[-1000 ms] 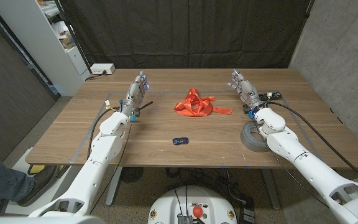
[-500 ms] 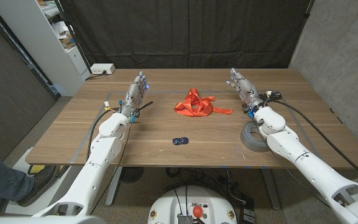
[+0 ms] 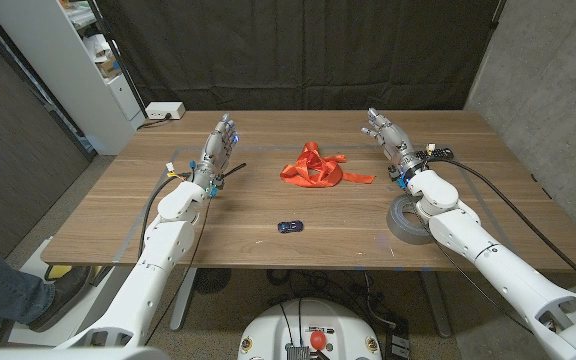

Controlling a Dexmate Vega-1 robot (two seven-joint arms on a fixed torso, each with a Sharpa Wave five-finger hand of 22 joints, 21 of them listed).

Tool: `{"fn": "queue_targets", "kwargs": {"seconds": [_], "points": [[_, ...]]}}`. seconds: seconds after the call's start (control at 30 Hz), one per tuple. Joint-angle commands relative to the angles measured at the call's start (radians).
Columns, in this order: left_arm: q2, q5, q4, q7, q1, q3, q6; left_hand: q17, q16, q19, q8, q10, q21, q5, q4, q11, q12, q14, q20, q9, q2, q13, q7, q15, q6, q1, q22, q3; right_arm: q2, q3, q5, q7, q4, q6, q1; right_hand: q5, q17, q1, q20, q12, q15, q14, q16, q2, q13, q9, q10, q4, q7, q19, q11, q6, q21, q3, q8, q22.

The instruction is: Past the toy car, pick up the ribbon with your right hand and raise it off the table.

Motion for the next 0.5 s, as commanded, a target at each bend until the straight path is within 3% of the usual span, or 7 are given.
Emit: {"fn": "queue_targets", "kwargs": {"seconds": [0.03,0.5], "points": [[0.002,0.002,0.009,-0.009,-0.011,0.006,-0.004,0.003,0.005,-0.034,0.005,-0.002,-0.004,-0.003,-0.006,-0.007,0.003,-0.003,0.01,0.003,0.009,0.001,-0.004,-0.002,0.002,0.0,0.004,0.003,0.006,-0.009,-0.028,-0.002,-0.003,0.018,0.009,0.0,0.0,0.01,-0.002,-0.002,0.0,0.002,-0.001,-0.004,0.002,0.001,0.004,-0.005,-0.002,0.005,0.0,0.002,-0.004,0.001,0.003,0.004],[0.001,-0.003,0.025,-0.022,-0.016,0.004,-0.014,0.003,0.005,-0.035,0.004,-0.003,-0.007,-0.006,-0.009,-0.004,0.002,-0.003,0.012,0.003,0.013,0.001,-0.005,-0.002,0.004,0.002,0.004,0.003,-0.014,-0.03,-0.098,-0.022,-0.046,-0.007,0.016,-0.002,-0.001,0.014,-0.002,-0.006,0.001,0.001,-0.003,-0.003,0.003,0.001,0.007,-0.009,0.001,0.007,0.002,0.006,-0.013,0.001,0.003,0.005]]}}
